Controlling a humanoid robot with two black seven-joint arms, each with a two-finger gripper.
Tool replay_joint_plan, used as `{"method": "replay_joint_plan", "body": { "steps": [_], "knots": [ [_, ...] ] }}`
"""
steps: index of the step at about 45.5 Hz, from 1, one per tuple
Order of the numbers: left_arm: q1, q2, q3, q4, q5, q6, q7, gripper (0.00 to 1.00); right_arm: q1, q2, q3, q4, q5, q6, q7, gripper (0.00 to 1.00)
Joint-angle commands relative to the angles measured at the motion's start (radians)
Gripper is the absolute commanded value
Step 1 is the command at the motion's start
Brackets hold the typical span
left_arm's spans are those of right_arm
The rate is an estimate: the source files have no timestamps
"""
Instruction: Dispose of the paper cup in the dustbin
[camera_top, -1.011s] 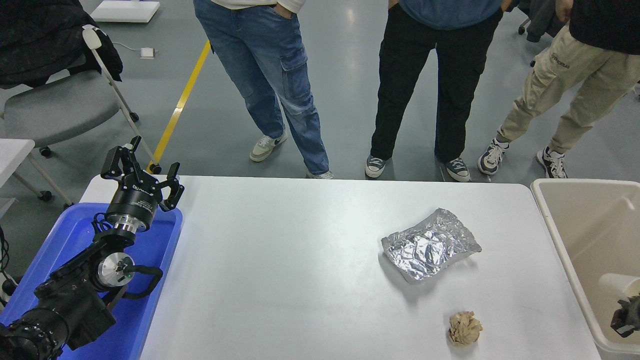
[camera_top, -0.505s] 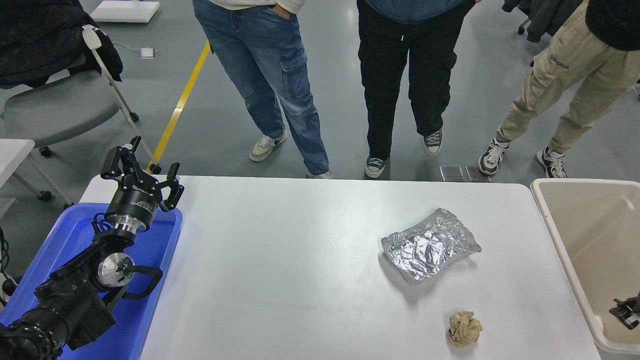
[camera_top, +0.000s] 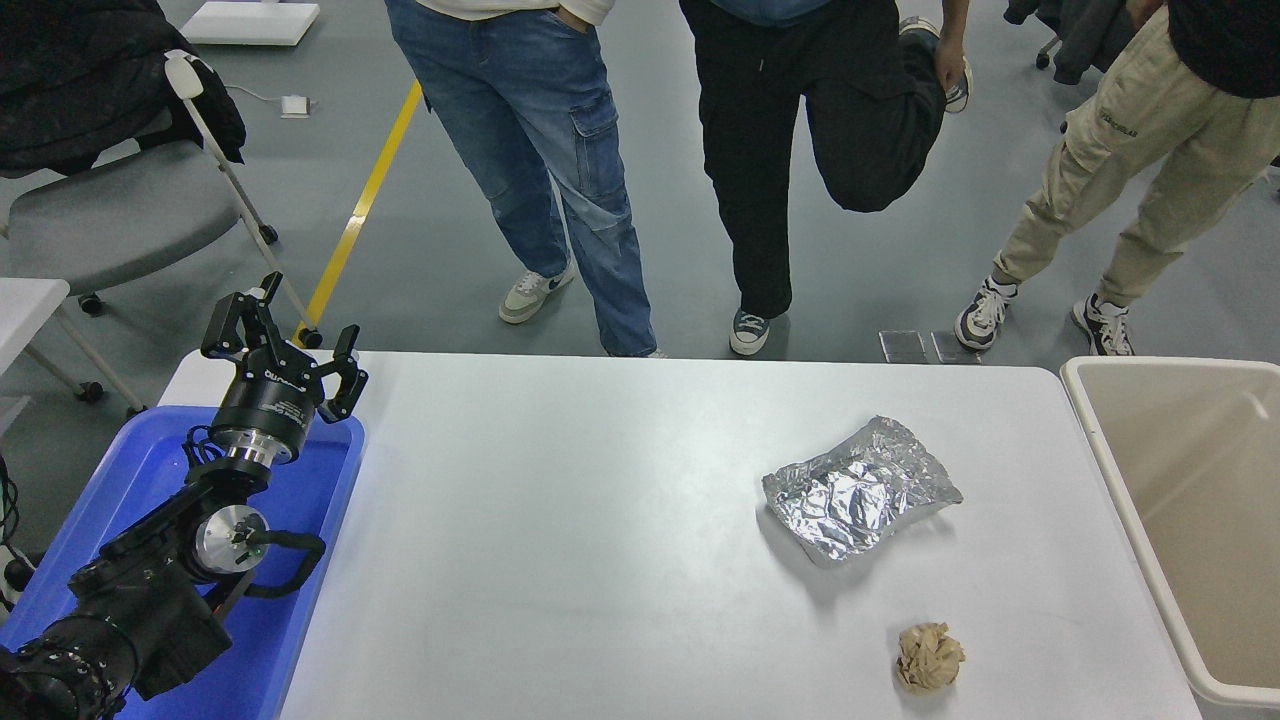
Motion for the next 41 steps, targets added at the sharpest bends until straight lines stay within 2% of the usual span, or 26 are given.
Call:
{"method": "replay_joint_plan", "body": {
  "steps": [1,10,20,27,41],
  "knots": [
    [-0.002,-0.002,0.002,0.000,0.000,0.000,0.000,1.00,0.067,-0.128,0.002,0.247,0.001,0.051,0.007,1.00],
    [-0.002,-0.002,0.003,0.000,0.000,0.000,0.000,1.00,0.096,-0.154,0.011,0.455,0.001,0.055,0.071,1.00],
    [-0.002,-0.002,0.003,0.000,0.000,0.002,0.000,1.00,0.097,-0.117,0.011,0.644,-0.002,0.065,0.180,1.00],
    [-0.002,-0.002,0.003,0.000,0.000,0.000,0.000,1.00,0.093,-0.045,0.001,0.718,-0.014,0.062,0.240,1.00],
    [-0.002,-0.002,0.003,0.000,0.000,0.002,0.000,1.00,0.064,0.141,0.001,0.761,-0.146,0.060,0.323,1.00]
  ]
}}
